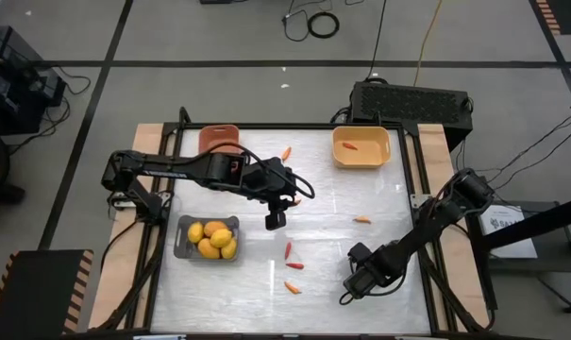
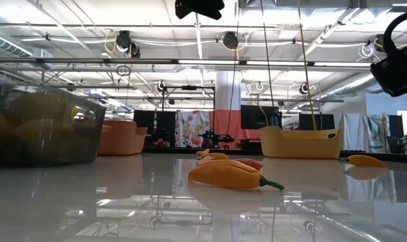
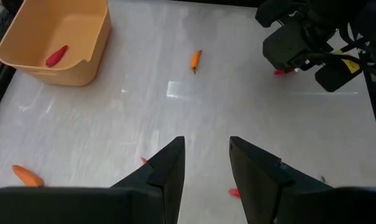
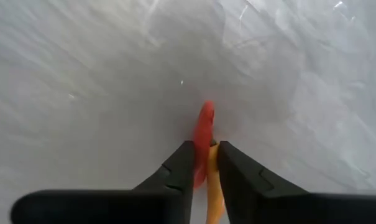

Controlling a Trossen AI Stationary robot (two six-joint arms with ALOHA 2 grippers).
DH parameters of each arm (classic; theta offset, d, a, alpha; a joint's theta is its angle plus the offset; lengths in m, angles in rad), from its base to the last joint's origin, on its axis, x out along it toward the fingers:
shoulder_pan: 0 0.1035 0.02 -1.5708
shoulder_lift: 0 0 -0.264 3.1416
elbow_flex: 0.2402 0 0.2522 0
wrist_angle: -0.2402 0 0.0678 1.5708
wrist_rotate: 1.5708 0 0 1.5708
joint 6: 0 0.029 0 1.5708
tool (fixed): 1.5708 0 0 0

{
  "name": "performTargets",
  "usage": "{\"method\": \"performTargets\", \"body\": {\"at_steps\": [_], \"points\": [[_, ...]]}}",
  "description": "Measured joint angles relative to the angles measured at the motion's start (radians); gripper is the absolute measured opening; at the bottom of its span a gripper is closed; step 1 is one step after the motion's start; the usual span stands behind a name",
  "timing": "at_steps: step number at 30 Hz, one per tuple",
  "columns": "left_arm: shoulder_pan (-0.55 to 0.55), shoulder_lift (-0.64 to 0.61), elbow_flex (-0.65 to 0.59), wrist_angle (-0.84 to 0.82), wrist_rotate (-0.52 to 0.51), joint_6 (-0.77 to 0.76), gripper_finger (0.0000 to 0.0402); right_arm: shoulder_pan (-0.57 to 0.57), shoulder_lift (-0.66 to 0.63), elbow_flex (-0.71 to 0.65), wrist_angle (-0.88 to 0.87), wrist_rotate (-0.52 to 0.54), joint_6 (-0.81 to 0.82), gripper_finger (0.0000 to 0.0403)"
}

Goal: Sort produce into baskets
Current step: Put the orange chili pepper into the yellow bin

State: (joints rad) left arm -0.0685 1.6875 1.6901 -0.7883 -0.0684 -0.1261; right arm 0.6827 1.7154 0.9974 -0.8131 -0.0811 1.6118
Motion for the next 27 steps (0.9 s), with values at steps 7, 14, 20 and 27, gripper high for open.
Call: {"method": "performTargets", "body": {"at_steps": [7,14,20,27], "points": [[0.000,0.000,0.000,0.006,0.000,0.000,0.0135,0.000,-0.033,0.000,-0.008,-0.004,0.000,0.0024],[0.000,0.000,0.000,0.025,0.000,0.000,0.0135,0.000,-0.098,0.000,-0.034,0.001,0.001,0.0020],[0.000,0.000,0.000,0.024,0.000,0.000,0.0135,0.000,-0.105,0.000,-0.034,0.001,-0.011,0.0020],[0.000,0.000,0.000,0.024,0.004,0.000,0.0135,-0.040,-0.106,0.000,-0.040,0.057,-0.071,0.0020]]}}
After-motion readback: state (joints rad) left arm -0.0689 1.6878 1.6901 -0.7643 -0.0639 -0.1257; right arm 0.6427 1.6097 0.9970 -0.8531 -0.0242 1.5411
